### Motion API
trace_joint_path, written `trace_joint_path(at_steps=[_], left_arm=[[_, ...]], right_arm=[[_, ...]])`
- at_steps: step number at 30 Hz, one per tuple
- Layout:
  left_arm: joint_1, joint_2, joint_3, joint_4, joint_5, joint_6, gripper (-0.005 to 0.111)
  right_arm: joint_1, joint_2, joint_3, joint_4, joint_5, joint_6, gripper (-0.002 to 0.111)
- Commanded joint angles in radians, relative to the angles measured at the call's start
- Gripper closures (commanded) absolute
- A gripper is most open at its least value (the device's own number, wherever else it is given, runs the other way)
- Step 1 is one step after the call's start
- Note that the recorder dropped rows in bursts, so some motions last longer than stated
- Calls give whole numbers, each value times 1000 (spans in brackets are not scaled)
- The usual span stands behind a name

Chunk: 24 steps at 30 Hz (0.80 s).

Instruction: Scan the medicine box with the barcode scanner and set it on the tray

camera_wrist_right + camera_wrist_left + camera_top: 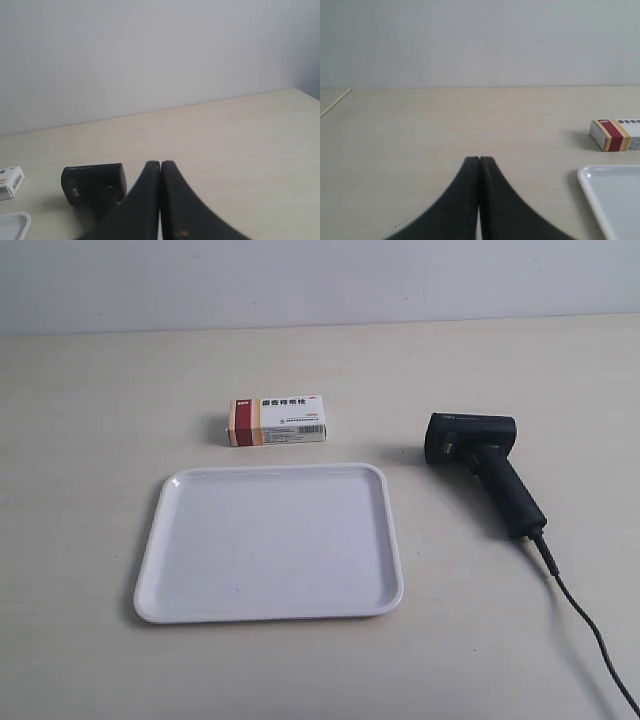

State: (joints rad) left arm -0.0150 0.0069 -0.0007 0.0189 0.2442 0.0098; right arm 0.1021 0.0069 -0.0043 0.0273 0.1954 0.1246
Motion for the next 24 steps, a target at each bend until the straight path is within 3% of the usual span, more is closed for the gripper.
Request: trace_joint_path(at_steps=[1, 17, 24], left_arm=[[2, -7, 1, -4, 0, 0, 104], [2, -7, 1, -4, 0, 0, 104], [2, -7, 1, -8, -136, -121, 104]], right_arm=[[-8, -7, 4, 0, -11, 0, 108], [-8, -7, 4, -4, -10, 0, 108], [-8, -7, 4, 0, -10, 0, 108]])
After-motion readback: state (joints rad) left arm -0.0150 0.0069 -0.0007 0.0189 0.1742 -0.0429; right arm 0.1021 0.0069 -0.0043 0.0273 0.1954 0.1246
